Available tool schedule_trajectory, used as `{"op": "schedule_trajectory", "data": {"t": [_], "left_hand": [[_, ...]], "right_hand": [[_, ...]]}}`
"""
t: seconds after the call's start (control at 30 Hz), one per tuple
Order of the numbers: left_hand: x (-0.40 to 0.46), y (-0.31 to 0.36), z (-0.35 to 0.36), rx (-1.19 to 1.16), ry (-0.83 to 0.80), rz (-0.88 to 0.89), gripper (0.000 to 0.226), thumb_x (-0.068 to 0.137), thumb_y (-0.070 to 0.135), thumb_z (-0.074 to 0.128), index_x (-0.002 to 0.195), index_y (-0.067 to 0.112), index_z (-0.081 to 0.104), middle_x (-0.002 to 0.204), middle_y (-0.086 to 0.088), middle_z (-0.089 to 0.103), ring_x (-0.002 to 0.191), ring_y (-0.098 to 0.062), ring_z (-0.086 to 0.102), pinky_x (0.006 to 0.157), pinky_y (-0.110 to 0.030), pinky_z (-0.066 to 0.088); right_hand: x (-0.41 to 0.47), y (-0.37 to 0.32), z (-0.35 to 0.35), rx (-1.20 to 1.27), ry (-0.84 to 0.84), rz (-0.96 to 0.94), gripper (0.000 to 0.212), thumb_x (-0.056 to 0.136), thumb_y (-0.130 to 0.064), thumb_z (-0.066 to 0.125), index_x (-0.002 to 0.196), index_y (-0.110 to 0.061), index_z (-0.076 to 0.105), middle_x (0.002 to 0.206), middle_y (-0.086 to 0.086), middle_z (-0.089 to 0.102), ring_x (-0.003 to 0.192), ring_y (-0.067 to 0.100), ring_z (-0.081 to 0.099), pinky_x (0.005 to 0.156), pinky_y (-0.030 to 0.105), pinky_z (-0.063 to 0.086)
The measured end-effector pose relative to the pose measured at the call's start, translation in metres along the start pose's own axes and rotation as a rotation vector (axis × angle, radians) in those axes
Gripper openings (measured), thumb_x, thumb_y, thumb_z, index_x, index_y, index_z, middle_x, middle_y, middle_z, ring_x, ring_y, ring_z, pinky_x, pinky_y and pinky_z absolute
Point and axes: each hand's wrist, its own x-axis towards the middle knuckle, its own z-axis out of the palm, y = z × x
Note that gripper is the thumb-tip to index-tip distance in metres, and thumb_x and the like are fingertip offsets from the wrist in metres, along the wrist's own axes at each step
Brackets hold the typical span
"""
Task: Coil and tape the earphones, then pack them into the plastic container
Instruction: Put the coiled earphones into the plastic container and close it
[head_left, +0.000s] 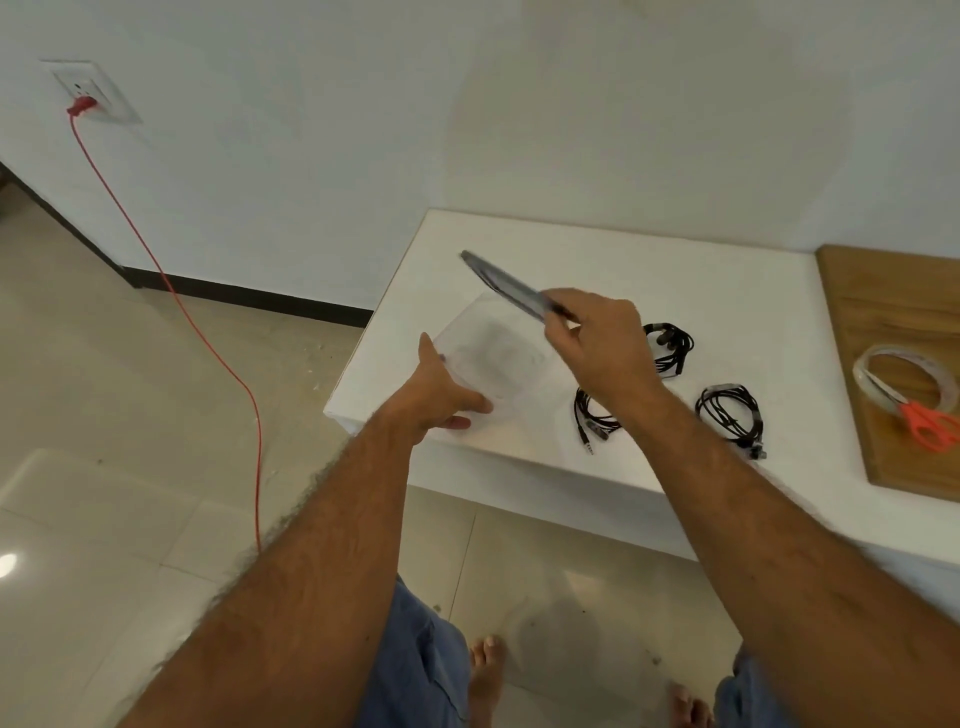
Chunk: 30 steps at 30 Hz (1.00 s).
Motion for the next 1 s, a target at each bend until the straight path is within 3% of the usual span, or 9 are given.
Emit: {"op": "schedule_trajectory", "data": {"t": [0.1, 0.2, 0.33, 0.47, 0.57, 0.67, 0.77, 0.93, 1.0], "left_hand": [[0.0, 0.001, -0.002, 0.014, -0.001, -0.001, 0.123, 0.076, 0.003, 0.08, 0.154, 0.025, -0.014, 0.151, -0.006, 0.027, 0.124, -0.03, 0.045, 0.067, -0.028, 0.056], [0.001, 0.001, -0.003, 0.046, -0.011, 0.005, 0.123, 0.078, 0.004, 0.078, 0.152, 0.026, -0.016, 0.153, -0.005, 0.025, 0.128, -0.031, 0.043, 0.077, -0.032, 0.056], [0.004, 0.001, -0.004, 0.066, -0.006, 0.012, 0.124, 0.077, 0.004, 0.079, 0.153, 0.026, -0.016, 0.155, -0.007, 0.024, 0.13, -0.033, 0.043, 0.086, -0.039, 0.055], [0.007, 0.004, -0.005, 0.084, -0.02, 0.021, 0.123, 0.076, 0.005, 0.08, 0.153, 0.026, -0.013, 0.155, -0.008, 0.025, 0.128, -0.034, 0.044, 0.086, -0.039, 0.054], [0.01, 0.005, -0.003, 0.136, -0.031, 0.035, 0.123, 0.076, 0.006, 0.08, 0.153, 0.025, -0.014, 0.155, -0.008, 0.023, 0.131, -0.034, 0.042, 0.088, -0.04, 0.054], [0.014, 0.007, -0.003, 0.156, -0.033, 0.021, 0.125, 0.075, 0.008, 0.082, 0.153, 0.025, -0.014, 0.156, -0.008, 0.022, 0.132, -0.034, 0.04, 0.09, -0.041, 0.053], [0.016, 0.007, -0.006, 0.149, -0.045, -0.001, 0.126, 0.074, 0.009, 0.082, 0.153, 0.025, -0.015, 0.156, -0.008, 0.023, 0.131, -0.034, 0.041, 0.093, -0.043, 0.054], [0.02, 0.007, -0.012, 0.131, -0.029, -0.02, 0.125, 0.074, 0.018, 0.084, 0.154, 0.025, -0.013, 0.156, -0.01, 0.025, 0.123, -0.032, 0.05, 0.089, -0.04, 0.056], [0.02, 0.008, -0.011, 0.127, -0.012, -0.011, 0.121, 0.076, 0.023, 0.082, 0.155, 0.023, -0.01, 0.153, -0.011, 0.029, 0.113, -0.03, 0.058, 0.085, -0.038, 0.056]], "right_hand": [[0.008, 0.013, -0.006, 0.163, 0.107, 0.168, 0.02, 0.093, -0.02, 0.053, 0.097, -0.011, 0.071, 0.081, 0.002, 0.07, 0.073, 0.017, 0.063, 0.069, 0.035, 0.052], [0.013, 0.031, -0.008, 0.315, 0.162, 0.368, 0.02, 0.091, -0.024, 0.055, 0.091, -0.013, 0.071, 0.084, 0.005, 0.07, 0.081, 0.026, 0.068, 0.072, 0.05, 0.058], [0.016, 0.045, -0.015, 0.491, 0.229, 0.562, 0.014, 0.096, -0.013, 0.056, 0.094, -0.006, 0.068, 0.079, 0.003, 0.063, 0.08, 0.021, 0.066, 0.066, 0.037, 0.062], [0.026, 0.06, -0.018, 0.545, 0.294, 0.648, 0.014, 0.096, -0.011, 0.056, 0.099, -0.003, 0.067, 0.079, 0.005, 0.062, 0.072, 0.016, 0.064, 0.063, 0.033, 0.061], [0.04, 0.074, -0.013, 0.534, 0.258, 0.735, 0.011, 0.095, -0.012, 0.058, 0.099, -0.005, 0.065, 0.092, 0.017, 0.064, 0.074, 0.025, 0.069, 0.063, 0.037, 0.062], [0.059, 0.083, -0.004, 0.53, 0.201, 0.83, 0.011, 0.096, -0.011, 0.058, 0.105, -0.007, 0.063, 0.098, 0.015, 0.064, 0.065, 0.022, 0.07, 0.067, 0.041, 0.062], [0.074, 0.09, 0.005, 0.492, 0.166, 0.878, 0.018, 0.096, -0.01, 0.059, 0.114, -0.008, 0.058, 0.11, 0.015, 0.063, 0.06, 0.022, 0.07, 0.069, 0.042, 0.062], [0.083, 0.107, 0.011, 0.435, 0.025, 0.928, 0.055, 0.088, -0.005, 0.068, 0.138, -0.002, 0.045, 0.129, 0.024, 0.057, 0.088, 0.035, 0.071, 0.075, 0.047, 0.061], [0.082, 0.108, 0.008, 0.432, -0.015, 0.942, 0.065, 0.086, -0.003, 0.07, 0.143, -0.002, 0.039, 0.128, 0.024, 0.058, 0.087, 0.035, 0.071, 0.077, 0.047, 0.061]]}}
